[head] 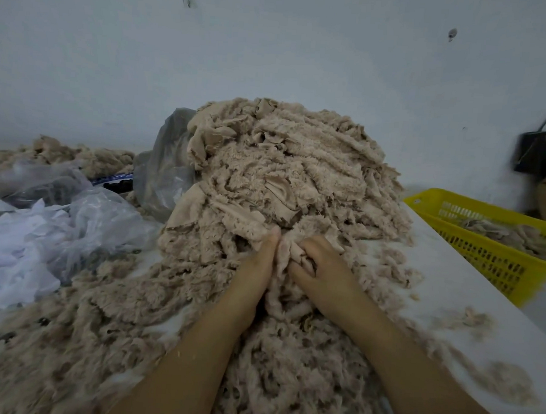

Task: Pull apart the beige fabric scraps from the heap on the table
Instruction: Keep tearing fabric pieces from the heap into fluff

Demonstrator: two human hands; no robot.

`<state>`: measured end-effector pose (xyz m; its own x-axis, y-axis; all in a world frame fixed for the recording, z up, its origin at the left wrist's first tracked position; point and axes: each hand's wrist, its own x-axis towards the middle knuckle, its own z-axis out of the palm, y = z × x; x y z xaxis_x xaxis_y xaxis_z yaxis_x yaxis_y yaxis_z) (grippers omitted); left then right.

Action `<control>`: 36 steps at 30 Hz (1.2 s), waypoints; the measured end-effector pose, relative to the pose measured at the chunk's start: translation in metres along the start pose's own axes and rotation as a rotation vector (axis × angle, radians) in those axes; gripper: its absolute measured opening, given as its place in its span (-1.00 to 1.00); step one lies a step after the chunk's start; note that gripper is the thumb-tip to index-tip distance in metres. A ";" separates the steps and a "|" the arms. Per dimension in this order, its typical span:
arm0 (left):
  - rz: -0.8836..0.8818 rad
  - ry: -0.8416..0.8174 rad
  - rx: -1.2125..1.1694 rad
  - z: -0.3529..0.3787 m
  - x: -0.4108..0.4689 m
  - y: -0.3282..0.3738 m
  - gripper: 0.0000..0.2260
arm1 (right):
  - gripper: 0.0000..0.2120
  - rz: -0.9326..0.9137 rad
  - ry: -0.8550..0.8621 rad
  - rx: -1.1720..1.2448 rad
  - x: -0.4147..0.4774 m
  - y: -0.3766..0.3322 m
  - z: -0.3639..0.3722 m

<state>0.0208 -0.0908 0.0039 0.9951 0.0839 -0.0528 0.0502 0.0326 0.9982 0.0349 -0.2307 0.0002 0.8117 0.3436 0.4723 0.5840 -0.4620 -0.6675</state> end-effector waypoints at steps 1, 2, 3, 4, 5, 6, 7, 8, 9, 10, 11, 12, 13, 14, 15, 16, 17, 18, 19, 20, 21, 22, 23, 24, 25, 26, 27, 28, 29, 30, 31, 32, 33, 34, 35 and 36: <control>-0.049 0.000 -0.127 -0.003 0.002 0.004 -0.53 | -0.76 -0.024 -0.017 -0.029 0.000 -0.001 0.000; -0.094 0.004 -0.272 -0.007 0.003 0.007 -0.55 | -0.77 -0.050 -0.040 -0.059 0.000 -0.004 0.001; -0.135 0.013 -0.404 -0.012 0.005 0.009 -0.58 | -0.78 -0.070 -0.064 -0.080 -0.001 -0.004 0.002; -0.173 0.018 -0.519 -0.016 0.006 0.011 -0.60 | -0.79 -0.073 -0.095 -0.087 -0.001 -0.006 0.003; -0.190 0.023 -0.612 -0.019 0.007 0.012 -0.60 | -0.78 -0.060 -0.123 -0.084 -0.002 -0.006 0.003; -0.182 0.025 -0.691 -0.022 0.008 0.012 -0.60 | -0.76 -0.039 -0.147 -0.073 -0.002 -0.007 0.003; -0.160 0.037 -0.760 -0.024 0.009 0.013 -0.61 | -0.75 -0.016 -0.169 -0.048 -0.003 -0.007 0.003; -0.135 0.053 -0.826 -0.025 0.010 0.013 -0.63 | -0.72 0.006 -0.190 -0.023 -0.003 -0.008 0.001; -0.115 0.072 -0.897 -0.027 0.010 0.014 -0.65 | -0.68 0.026 -0.200 0.002 -0.004 -0.008 0.000; -0.096 0.092 -0.966 -0.029 0.011 0.015 -0.66 | -0.64 0.042 -0.190 0.024 -0.005 -0.009 -0.001; -0.078 0.116 -1.027 -0.032 0.012 0.014 -0.66 | -0.61 0.070 -0.165 0.060 -0.005 -0.008 -0.003; -0.063 0.146 -1.086 -0.037 0.015 0.015 -0.65 | -0.61 0.109 -0.129 0.102 -0.005 -0.008 -0.005; -0.051 0.179 -1.145 -0.043 0.017 0.015 -0.66 | -0.65 0.156 -0.075 0.148 -0.005 -0.006 -0.007; -0.037 0.204 -1.204 -0.050 0.019 0.015 -0.67 | -0.71 0.212 -0.005 0.195 -0.005 -0.006 -0.011; -0.027 0.217 -1.265 -0.057 0.020 0.015 -0.69 | -0.74 0.266 0.089 0.247 -0.005 -0.003 -0.014; -0.033 0.221 -1.316 -0.062 0.022 0.013 -0.70 | -0.74 0.322 0.206 0.306 -0.005 -0.002 -0.018; -0.057 0.222 -1.347 -0.066 0.022 0.011 -0.70 | -0.75 0.370 0.335 0.359 -0.004 0.001 -0.022; -0.075 0.218 -1.359 -0.066 0.022 0.009 -0.70 | -0.78 0.410 0.452 0.407 -0.003 0.002 -0.027; -0.074 0.202 -1.354 -0.065 0.021 0.008 -0.71 | -0.75 0.450 0.539 0.451 -0.001 0.003 -0.031; -0.061 0.169 -1.332 -0.061 0.021 0.008 -0.71 | -0.66 0.495 0.597 0.487 0.000 0.004 -0.034; -0.046 0.127 -1.279 -0.056 0.020 0.009 -0.69 | -0.58 0.527 0.601 0.506 0.001 0.005 -0.035; -0.033 0.074 -1.193 -0.050 0.018 0.010 -0.64 | -0.53 0.550 0.581 0.518 0.001 0.002 -0.036; -0.018 0.012 -1.086 -0.044 0.016 0.012 -0.59 | -0.52 0.543 0.541 0.512 0.001 0.002 -0.035; -0.006 -0.050 -0.979 -0.038 0.014 0.013 -0.56 | -0.62 0.524 0.500 0.510 0.001 0.000 -0.033; 0.002 -0.098 -0.881 -0.033 0.012 0.012 -0.56 | -0.57 0.529 0.472 0.490 0.001 0.000 -0.030; 0.006 -0.122 -0.784 -0.028 0.011 0.011 -0.59 | -0.62 0.516 0.440 0.473 0.000 -0.001 -0.028; 0.010 -0.127 -0.684 -0.024 0.010 0.009 -0.63 | -0.68 0.482 0.413 0.481 -0.001 0.001 -0.026; 0.014 -0.128 -0.592 -0.022 0.008 0.008 -0.65 | -0.84 0.456 0.367 0.495 -0.002 0.003 -0.023; 0.017 -0.131 -0.520 -0.021 0.007 0.007 -0.64 | -0.88 0.430 0.329 0.513 -0.001 -0.001 -0.022; 0.021 -0.139 -0.466 -0.020 0.007 0.006 -0.63 | -0.74 0.418 0.304 0.504 -0.001 -0.001 -0.022; 0.028 -0.147 -0.420 -0.019 0.007 0.005 -0.64 | -0.70 0.416 0.279 0.504 -0.001 -0.003 -0.022; 0.042 -0.161 -0.376 -0.018 0.006 0.005 -0.65 | -0.72 0.417 0.268 0.479 -0.001 0.000 -0.020; 0.060 -0.178 -0.330 -0.016 0.004 0.004 -0.64 | -0.78 0.411 0.259 0.455 -0.001 -0.001 -0.018; 0.073 -0.194 -0.275 -0.013 0.002 0.004 -0.61 | -0.82 0.401 0.250 0.430 0.000 0.002 -0.016; 0.086 -0.203 -0.195 -0.010 -0.002 0.004 -0.54 | -0.84 0.395 0.265 0.407 0.001 0.002 -0.014; 0.105 -0.212 -0.075 -0.007 -0.005 0.003 -0.45 | -0.83 0.381 0.283 0.381 0.002 0.004 -0.013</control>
<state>0.0156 -0.0842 0.0073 0.9906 -0.1197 0.0662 -0.0531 0.1096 0.9926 0.0390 -0.2428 0.0058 0.9649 -0.0435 0.2590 0.2487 -0.1662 -0.9542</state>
